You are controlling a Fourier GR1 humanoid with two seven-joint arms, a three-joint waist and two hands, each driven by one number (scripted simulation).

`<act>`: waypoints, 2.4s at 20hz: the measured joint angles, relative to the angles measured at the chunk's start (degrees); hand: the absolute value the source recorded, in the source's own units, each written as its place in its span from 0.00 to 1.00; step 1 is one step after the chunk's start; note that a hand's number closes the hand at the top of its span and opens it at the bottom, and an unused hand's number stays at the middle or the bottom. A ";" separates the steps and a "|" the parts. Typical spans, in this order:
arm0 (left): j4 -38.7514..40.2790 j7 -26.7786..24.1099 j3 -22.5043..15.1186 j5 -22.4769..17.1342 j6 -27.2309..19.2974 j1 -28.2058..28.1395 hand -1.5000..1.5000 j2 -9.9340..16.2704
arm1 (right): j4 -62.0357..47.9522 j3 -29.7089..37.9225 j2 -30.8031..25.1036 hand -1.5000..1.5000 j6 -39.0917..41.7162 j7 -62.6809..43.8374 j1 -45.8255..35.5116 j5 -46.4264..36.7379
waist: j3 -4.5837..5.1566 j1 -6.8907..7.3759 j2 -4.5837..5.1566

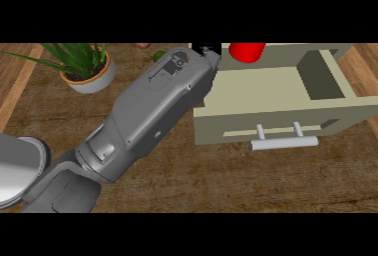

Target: Pick up the can, place it into the drawer and close the drawer

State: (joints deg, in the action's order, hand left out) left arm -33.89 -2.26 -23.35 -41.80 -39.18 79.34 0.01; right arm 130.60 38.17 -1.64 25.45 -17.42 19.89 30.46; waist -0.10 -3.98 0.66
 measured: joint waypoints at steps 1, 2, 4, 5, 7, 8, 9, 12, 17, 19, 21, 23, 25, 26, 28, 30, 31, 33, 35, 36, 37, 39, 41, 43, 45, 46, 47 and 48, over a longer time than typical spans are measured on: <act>0.96 0.04 -0.29 -0.52 0.34 0.48 1.00 -0.01 | -0.18 0.33 -0.20 0.00 0.20 0.16 -0.01 0.34 | 0.01 0.03 0.00; 1.51 -0.20 -1.25 -1.26 -0.03 0.43 1.00 0.00 | 0.24 0.11 -0.07 0.00 0.22 -0.03 0.01 0.35 | -0.01 -0.19 0.05; 2.57 -0.79 -2.77 -2.54 -0.11 0.28 1.00 -0.01 | 0.28 -0.03 -0.02 0.00 -0.02 -0.30 -0.29 0.10 | 0.00 -0.29 0.11; 3.30 -1.32 -3.44 -2.92 -0.14 0.25 1.00 -0.01 | 0.66 -0.08 -0.20 0.00 -0.08 -0.78 -0.21 0.26 | -0.01 -0.42 0.16; 4.28 -1.90 -4.59 -3.87 -0.71 0.38 0.00 -0.01 | 1.23 -0.05 -0.23 0.00 -0.05 -1.15 -0.01 0.56 | -0.01 -0.63 0.19; 4.56 -2.25 -5.21 -4.36 -0.89 0.26 0.00 -0.01 | 0.87 0.29 -0.49 0.00 0.13 -1.00 -0.08 0.76 | 0.00 -0.64 0.18; 4.63 -2.79 -6.00 -4.91 -1.34 -0.09 0.00 0.00 | 0.68 0.03 -0.21 0.00 0.43 -0.77 -0.10 0.56 | -0.01 -0.72 0.20; 6.49 -3.30 -7.33 -6.16 -2.34 0.50 0.00 0.00 | 1.21 -0.25 -0.22 0.00 0.38 -1.22 -0.30 0.85 | -0.02 -1.18 0.38; 8.63 -4.83 -8.21 -8.34 -3.14 0.82 0.00 -0.01 | 1.32 -1.12 0.51 0.00 0.21 -0.84 -0.83 -0.59 | -0.02 -1.28 0.51; 8.73 -5.10 -8.86 -9.21 -3.90 0.92 0.00 0.00 | 1.22 -1.01 0.32 0.00 0.16 -1.10 -0.93 -0.51 | -0.01 -1.32 0.48; 8.46 -5.63 -9.34 -10.36 -4.73 0.95 0.00 -0.01 | 1.00 -1.02 0.27 0.00 -0.14 -0.98 -1.58 -0.91 | -0.02 -1.45 0.52; 8.01 -6.20 -10.34 -11.32 -5.64 0.42 0.00 -0.01 | 1.24 -1.40 0.32 0.00 -0.45 -0.94 -1.54 -1.05 | -0.02 -1.59 0.50; 8.07 -7.19 -10.54 -12.24 -5.69 0.40 0.00 0.00 | 1.76 -1.25 0.09 0.00 -0.68 -1.35 -1.59 -0.55 | -0.02 -1.63 0.52; 7.87 -7.79 -10.75 -12.73 -5.83 0.28 0.00 -0.01 | 1.48 -0.99 -0.35 0.00 -0.40 -0.97 -1.92 -0.64 | -0.02 -1.67 0.53; 7.97 -8.36 -10.77 -13.41 -5.69 0.63 0.00 -0.01 | 2.63 -1.01 -0.60 0.00 -0.19 0.48 -2.90 -3.19 | -0.01 -1.39 0.56; 7.91 -8.97 -10.53 -13.99 -5.50 0.99 0.00 -0.01 | 3.06 -0.15 -1.92 0.00 1.28 3.06 -3.45 -5.77 | -0.01 -1.24 0.54; 7.43 -9.11 -10.60 -14.36 -5.45 1.13 0.00 -0.01 | 3.22 -0.04 -2.67 0.00 1.73 4.06 -4.15 -7.47 | -0.01 -1.01 0.52; 6.80 -10.78 -10.55 -15.23 -5.61 0.38 0.00 -0.01 | 3.85 0.16 -3.82 0.00 3.09 5.92 -4.67 -9.16 | 0.00 -1.02 0.49; 5.94 -11.94 -11.04 -15.94 -5.79 -0.09 0.00 -0.01 | 4.43 -0.63 -3.79 0.00 3.83 7.95 -5.62 -11.74 | 0.00 -0.72 0.43; 6.04 -12.00 -11.03 -16.15 -5.70 0.37 0.00 -0.01 | 4.97 -1.26 -3.66 0.00 4.05 8.79 -6.08 -13.14 | 0.00 -0.47 0.41; 5.65 -12.59 -11.20 -16.39 -5.78 0.47 0.00 -0.01 | 5.39 -2.39 -3.75 0.00 3.76 8.90 -7.27 -14.96 | 0.01 -0.17 0.44; 5.50 -13.16 -11.40 -16.97 -6.16 1.08 0.00 -0.01 | 5.99 -3.86 -4.31 0.00 4.03 10.01 -8.91 -18.80 | 0.02 0.07 0.50; 5.42 -14.02 -11.43 -17.32 -6.27 1.34 0.00 -0.01 | 6.28 -5.46 -4.82 0.00 3.97 10.92 -10.66 -23.56 | 0.03 0.67 0.48; 5.88 -14.24 -11.12 -17.56 -6.34 2.06 0.00 -0.01 | 6.55 -7.85 -4.81 0.00 3.82 11.71 -12.11 -28.61 | 0.03 1.28 0.43; 5.47 -13.90 -11.28 -17.90 -6.31 2.37 0.00 -0.01 | 6.80 -11.54 -4.38 0.00 3.03 11.61 -14.11 -34.62 | 0.06 2.01 0.36; 4.86 -13.76 -11.52 -18.27 -6.50 2.19 0.00 0.00 | 6.02 -13.22 -4.35 0.00 2.52 11.85 -15.40 -37.63 | 0.06 2.22 0.34; 4.33 -13.51 -11.65 -18.57 -6.95 2.05 0.00 -0.01 | 5.47 -15.04 -4.06 0.00 2.05 12.17 -16.21 -40.57 | 0.07 2.43 0.26; 4.17 -13.32 -11.70 -18.78 -7.27 2.25 0.00 0.00 | 5.02 -16.72 -4.17 0.00 1.76 12.38 -17.16 -43.16 | 0.06 2.52 0.22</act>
State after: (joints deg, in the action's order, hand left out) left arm -29.72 -15.58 -35.05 -60.57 -46.45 81.60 0.01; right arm 135.62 21.45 -5.82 27.21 -5.04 2.73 -12.70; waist -0.04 -1.47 0.88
